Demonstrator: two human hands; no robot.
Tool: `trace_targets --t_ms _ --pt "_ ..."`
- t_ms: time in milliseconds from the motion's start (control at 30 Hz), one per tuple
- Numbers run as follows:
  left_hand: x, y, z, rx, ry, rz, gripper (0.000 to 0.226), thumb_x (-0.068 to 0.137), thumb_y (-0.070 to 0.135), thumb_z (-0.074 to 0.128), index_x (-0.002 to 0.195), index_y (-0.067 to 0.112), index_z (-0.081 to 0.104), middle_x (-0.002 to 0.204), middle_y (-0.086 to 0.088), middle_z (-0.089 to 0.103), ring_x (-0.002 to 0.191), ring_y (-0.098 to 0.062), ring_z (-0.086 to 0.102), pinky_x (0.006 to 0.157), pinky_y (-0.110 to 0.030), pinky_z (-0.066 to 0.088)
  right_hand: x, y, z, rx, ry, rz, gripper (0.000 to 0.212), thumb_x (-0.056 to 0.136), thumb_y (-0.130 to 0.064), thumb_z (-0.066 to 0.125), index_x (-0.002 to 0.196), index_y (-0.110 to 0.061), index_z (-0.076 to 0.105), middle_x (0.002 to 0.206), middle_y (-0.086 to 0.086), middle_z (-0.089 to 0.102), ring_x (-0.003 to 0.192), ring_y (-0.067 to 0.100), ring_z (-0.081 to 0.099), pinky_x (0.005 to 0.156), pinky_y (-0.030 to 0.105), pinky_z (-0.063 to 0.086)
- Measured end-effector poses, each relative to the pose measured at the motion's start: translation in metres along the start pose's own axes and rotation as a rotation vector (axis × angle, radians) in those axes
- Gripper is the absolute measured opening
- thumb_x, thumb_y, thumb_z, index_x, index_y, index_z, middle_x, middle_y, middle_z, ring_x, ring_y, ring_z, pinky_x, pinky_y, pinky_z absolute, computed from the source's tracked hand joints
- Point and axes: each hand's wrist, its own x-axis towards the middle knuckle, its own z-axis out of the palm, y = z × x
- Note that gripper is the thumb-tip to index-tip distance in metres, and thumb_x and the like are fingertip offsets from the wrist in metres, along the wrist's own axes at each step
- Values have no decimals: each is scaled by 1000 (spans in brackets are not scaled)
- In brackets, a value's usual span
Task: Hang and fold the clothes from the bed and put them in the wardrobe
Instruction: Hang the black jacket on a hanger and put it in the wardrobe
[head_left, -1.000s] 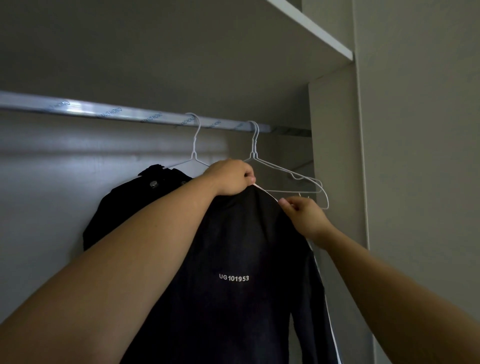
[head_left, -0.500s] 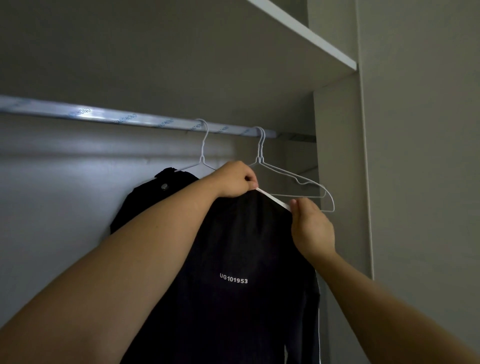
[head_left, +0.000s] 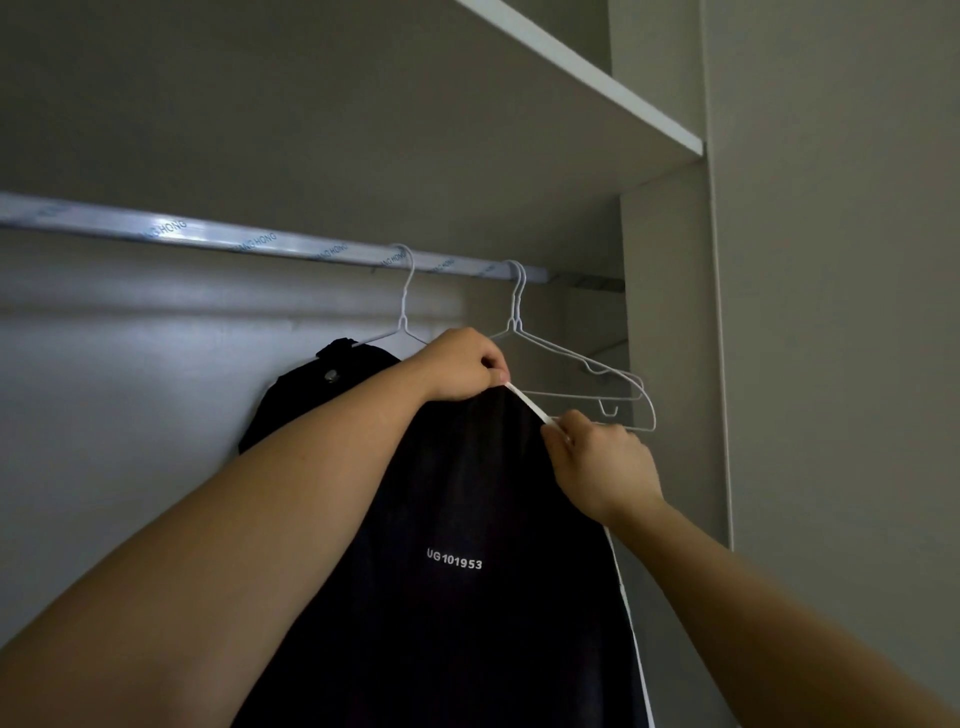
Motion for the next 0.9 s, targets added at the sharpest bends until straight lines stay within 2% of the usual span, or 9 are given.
trace_targets --t_ms 133,267,400,500,567,667,733,833,900 --pt "-3 2 -2 -29 20 -15 20 90 25 68 75 38 71 83 21 68 83 6 61 70 -12 41 7 -3 -5 103 -124 94 39 103 -47 35 95 -20 62 97 7 68 92 37 63 67 35 39" --pt "-6 2 5 -67 113 -3 16 88 26 66 77 35 73 81 21 68 82 7 61 72 -15 43 13 -8 -8 162 -147 90 38 102 -48 34 78 -22 51 84 -1 59 82 28 59 67 35 40" --pt "-10 -5 9 -87 363 -11 14 90 28 62 82 26 73 86 12 69 83 -8 64 77 -29 51 26 -20 -13 316 -43 92 42 106 -49 31 78 -23 50 76 -4 55 69 19 49 63 34 34" --pt "-15 -17 5 43 643 -33 14 92 19 59 83 18 70 91 2 65 89 -19 58 81 -33 47 39 -30 -17 397 -77 118 45 107 -41 38 68 -20 46 66 -1 53 64 20 51 61 32 32" --pt "-18 -25 1 10 762 -150 9 92 19 59 86 17 65 95 0 59 89 -20 56 79 -32 46 45 -37 -20 436 -116 160 46 103 -37 46 64 -12 49 60 0 53 60 18 52 56 31 33" --pt "-18 -35 -6 -272 760 -428 14 92 29 63 98 20 54 98 2 58 79 -13 56 61 -23 40 52 -46 -25 543 -173 214 41 92 -34 56 58 -13 46 51 -4 45 47 13 41 45 26 31" --pt "-20 -38 -8 -539 700 -527 27 90 32 69 106 21 49 95 1 65 78 -14 65 60 -24 47 52 -56 -30 570 -213 194 43 90 -36 59 56 -13 48 47 -8 46 44 9 43 41 21 32" --pt "-26 -43 -14 -783 653 -557 37 88 15 72 115 18 47 86 -5 72 77 -17 72 75 -33 59 48 -78 -34 570 -265 102 49 99 -46 51 67 -10 62 59 0 61 59 17 60 52 29 42" --pt "-33 -43 -24 -949 618 -574 37 88 0 67 115 15 46 79 -10 69 67 -18 69 65 -29 58 43 -93 -34 452 -223 17 55 103 -49 42 64 -12 54 61 4 56 62 26 57 54 34 40"
